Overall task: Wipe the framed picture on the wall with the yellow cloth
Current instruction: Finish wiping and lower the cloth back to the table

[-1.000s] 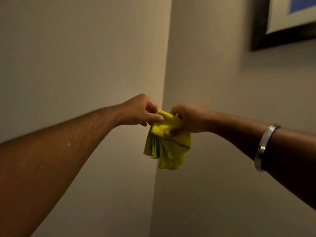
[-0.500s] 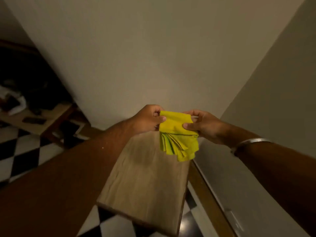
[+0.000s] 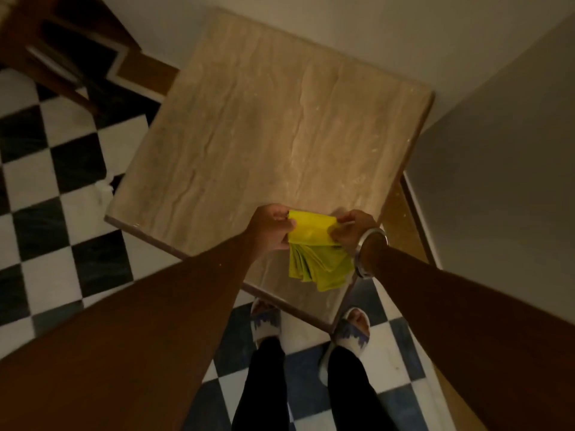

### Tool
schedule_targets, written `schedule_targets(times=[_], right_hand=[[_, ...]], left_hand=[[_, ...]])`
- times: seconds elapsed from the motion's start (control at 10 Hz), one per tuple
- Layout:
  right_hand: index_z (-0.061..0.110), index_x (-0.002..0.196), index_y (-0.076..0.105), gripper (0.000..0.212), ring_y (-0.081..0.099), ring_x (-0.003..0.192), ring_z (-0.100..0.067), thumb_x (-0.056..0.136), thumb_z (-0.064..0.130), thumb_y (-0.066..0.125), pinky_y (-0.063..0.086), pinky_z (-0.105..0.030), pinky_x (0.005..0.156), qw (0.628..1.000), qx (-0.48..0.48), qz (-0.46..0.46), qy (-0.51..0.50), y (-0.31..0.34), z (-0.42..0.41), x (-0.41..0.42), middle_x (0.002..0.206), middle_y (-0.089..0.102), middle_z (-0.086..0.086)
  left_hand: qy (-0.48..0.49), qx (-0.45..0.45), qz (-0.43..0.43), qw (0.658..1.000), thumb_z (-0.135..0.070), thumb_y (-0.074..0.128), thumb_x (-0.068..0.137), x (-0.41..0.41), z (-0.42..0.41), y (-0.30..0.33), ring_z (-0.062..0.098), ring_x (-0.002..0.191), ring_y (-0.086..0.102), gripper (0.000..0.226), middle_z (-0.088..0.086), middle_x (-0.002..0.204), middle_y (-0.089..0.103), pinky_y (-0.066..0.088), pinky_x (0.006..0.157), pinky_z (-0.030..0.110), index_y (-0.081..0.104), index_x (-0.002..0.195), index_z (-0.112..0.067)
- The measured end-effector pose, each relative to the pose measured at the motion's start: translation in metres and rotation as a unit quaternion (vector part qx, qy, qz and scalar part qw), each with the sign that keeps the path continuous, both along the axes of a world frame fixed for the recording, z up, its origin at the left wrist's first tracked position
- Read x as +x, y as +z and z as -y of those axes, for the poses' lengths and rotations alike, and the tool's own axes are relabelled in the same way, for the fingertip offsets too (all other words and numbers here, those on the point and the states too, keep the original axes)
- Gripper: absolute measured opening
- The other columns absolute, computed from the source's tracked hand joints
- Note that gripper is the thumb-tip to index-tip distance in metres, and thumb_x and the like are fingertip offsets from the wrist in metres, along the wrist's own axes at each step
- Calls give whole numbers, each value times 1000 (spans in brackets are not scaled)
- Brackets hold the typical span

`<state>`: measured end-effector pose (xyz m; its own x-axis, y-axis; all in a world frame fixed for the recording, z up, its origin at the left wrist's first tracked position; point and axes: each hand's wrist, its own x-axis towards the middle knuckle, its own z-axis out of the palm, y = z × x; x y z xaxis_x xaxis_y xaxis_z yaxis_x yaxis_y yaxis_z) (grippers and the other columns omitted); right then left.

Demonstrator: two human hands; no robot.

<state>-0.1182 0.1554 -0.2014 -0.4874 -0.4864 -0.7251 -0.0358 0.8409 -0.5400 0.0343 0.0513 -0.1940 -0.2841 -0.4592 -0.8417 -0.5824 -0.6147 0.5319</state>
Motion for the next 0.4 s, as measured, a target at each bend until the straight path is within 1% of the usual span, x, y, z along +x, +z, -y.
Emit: schedule_targets(times=[0.1, 0.2, 0.3, 0.4], right_hand=[[9, 125, 57, 35, 57, 116, -35, 92, 18, 50, 45, -36, 93, 989, 40, -93, 106, -19, 3, 4, 130, 60, -16], [13, 137, 45, 44, 51, 126, -34, 93, 19, 45, 42, -38, 101, 964, 89, -107, 228, 0, 6, 3, 141, 51, -15], [27, 151, 11, 71, 22, 146, -32, 91, 23, 50, 18, -48, 117, 913, 134, -143, 359, 73, 19, -8, 162, 16, -4], [36, 149, -3, 76, 4, 149, -33, 92, 40, 46, 2, -56, 117, 870, 92, -263, 407, 150, 40, -25, 163, -4, 2]], left_hand=[[-24, -33, 17, 999, 7, 56, 91, 2, 7, -20, 42, 118, 57, 36, 26, 130, 57, 49, 95, 54, 54, 127, 3], [-108, -102, 49, 988, 6, 56, 91, 4, 18, -2, 42, 126, 51, 47, 29, 139, 50, 44, 105, 48, 45, 137, 6], [-292, -237, 133, 917, -20, 62, 93, -1, 45, 78, 31, 136, 43, 67, 18, 151, 42, 37, 111, 39, 29, 150, -8], [-338, -325, 162, 868, -39, 61, 90, -10, 69, 155, 32, 140, 37, 82, 12, 157, 33, 36, 112, 44, 14, 154, -18]])
